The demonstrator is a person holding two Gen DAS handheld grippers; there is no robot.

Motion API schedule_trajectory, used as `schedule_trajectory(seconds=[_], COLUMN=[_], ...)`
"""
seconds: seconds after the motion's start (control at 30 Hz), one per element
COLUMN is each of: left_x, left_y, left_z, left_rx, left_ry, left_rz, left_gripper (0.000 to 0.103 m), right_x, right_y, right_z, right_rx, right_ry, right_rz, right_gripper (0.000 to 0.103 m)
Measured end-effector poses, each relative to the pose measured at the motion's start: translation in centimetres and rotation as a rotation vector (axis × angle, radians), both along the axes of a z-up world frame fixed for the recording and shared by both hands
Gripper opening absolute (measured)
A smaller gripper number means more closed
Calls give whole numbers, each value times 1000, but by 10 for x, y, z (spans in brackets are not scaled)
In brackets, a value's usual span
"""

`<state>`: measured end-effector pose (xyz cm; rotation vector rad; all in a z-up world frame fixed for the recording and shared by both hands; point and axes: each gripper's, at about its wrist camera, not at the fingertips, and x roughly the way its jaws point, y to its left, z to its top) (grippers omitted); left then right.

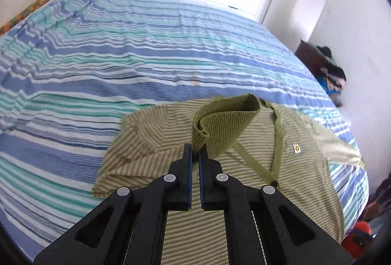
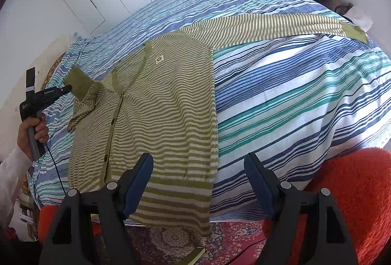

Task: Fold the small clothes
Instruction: 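Grasp the other sleeve cuff with the left gripper and pull it outward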

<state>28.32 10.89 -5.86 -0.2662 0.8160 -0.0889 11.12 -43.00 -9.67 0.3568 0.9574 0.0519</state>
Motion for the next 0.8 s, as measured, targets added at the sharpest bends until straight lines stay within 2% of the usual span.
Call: schedule_trajectory(seconds=[0.07,0.13,0.2,0.27,0.37,0.57,0.67,0.8], left_x=[-27,-52,-76,-97,-117,-158,-156,-151], left_y=[73,135,181,212,237,286,306,323], left_z=[7,1,-12,-25,-38,-54,-59,-44], left_rx=[-74,-90,-99,-99,-80,-130,-100,-50], left_ry=[-14,-7,20,42,43,31,55,29], left_rz=[180,345,475,562,631,765,792,797], left_gripper=[2,2,2,2,2,2,2,2], right_x=[-2,-4,-5,-5,-6,-7,-5,-3], right_y=[5,9,16,24,39,63,70,77], right_z=[2,3,4,4,3,2,-1,-5], right_rx=[-6,-16,-31,-46,-72,-124,-143,-162], right_ry=[-6,-11,-16,-16,-12,-9,2,21], right_rz=[4,12,27,44,77,122,144,174], right_gripper=[76,76,76,76,76,76,76,76])
